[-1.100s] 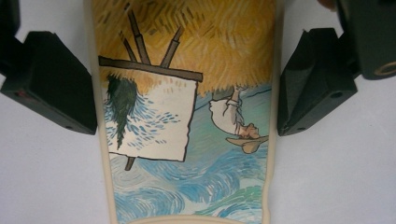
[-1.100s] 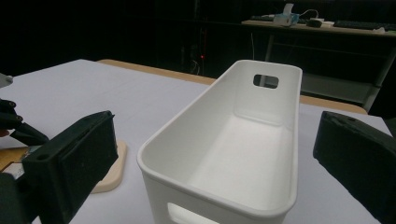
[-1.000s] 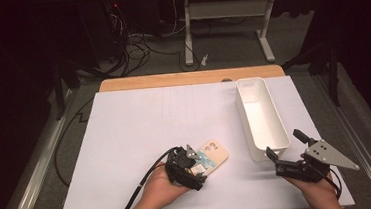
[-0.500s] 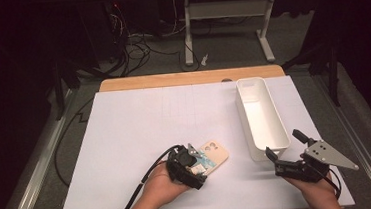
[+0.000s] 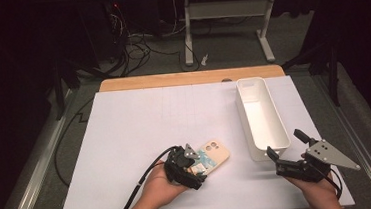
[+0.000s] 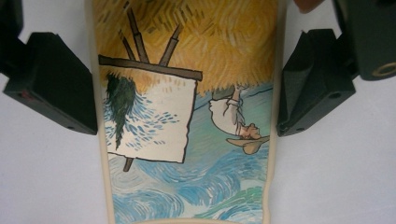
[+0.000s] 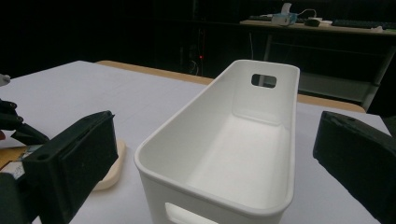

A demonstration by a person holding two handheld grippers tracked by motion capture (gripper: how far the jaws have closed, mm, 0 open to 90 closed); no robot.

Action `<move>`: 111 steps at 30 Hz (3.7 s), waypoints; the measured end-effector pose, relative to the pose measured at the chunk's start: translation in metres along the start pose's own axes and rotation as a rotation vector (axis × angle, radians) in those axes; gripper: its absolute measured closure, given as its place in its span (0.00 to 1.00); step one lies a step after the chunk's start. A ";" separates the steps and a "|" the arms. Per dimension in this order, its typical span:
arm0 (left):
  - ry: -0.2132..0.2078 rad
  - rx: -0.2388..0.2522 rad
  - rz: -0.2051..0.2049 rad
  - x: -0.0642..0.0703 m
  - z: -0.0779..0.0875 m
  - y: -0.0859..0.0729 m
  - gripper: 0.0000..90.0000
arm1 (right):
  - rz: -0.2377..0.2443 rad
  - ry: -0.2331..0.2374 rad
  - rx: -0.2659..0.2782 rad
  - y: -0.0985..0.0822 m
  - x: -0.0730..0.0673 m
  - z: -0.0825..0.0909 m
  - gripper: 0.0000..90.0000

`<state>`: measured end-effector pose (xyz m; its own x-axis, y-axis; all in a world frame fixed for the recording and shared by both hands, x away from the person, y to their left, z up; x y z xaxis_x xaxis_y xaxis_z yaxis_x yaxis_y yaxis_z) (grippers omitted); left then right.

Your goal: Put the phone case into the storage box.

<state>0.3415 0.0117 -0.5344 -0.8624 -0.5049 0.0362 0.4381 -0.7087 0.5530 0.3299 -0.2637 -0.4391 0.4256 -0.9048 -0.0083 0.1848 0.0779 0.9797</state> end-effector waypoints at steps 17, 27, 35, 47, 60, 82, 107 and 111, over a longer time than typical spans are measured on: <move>-0.009 0.114 0.036 -0.009 0.016 -0.009 0.13 | 0.004 -0.003 0.000 0.000 0.000 0.000 0.00; -0.012 0.194 0.070 -0.019 0.039 -0.022 0.13 | 0.005 -0.005 0.001 0.000 0.000 0.001 0.00; 0.010 0.253 0.100 -0.032 0.060 -0.038 0.13 | 0.004 -0.007 -0.002 0.000 0.000 0.001 0.00; 0.046 0.365 0.122 -0.042 0.079 -0.064 0.13 | 0.013 -0.004 -0.006 -0.001 -0.002 0.000 0.00; 0.046 0.461 0.181 -0.050 0.089 -0.073 0.13 | 0.011 -0.004 -0.005 -0.001 -0.001 0.001 0.00; -0.008 0.542 0.146 -0.045 0.095 -0.064 0.13 | 0.011 0.010 -0.004 0.001 -0.006 -0.004 0.00; -0.049 0.586 0.105 -0.038 0.098 -0.049 0.13 | 0.023 0.099 -0.007 0.044 -0.045 -0.036 0.00; -0.060 0.588 0.098 -0.037 0.099 -0.043 0.13 | 0.016 0.121 -0.012 0.040 -0.054 -0.042 0.00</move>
<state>0.3296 0.1101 -0.4770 -0.8455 -0.5133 0.1473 0.3171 -0.2606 0.9119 0.3512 -0.1940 -0.4076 0.5323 -0.8464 -0.0174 0.1870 0.0976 0.9775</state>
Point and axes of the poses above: each handheld gripper's, and its own axes: z roughly backward along the jaws, y roughly out of its top, x roughly to its right, the point moved 8 cm from there along -z, roughly forward along the jaws, and after that the axes turned 2 degrees about -z, right-handed, at the moved point
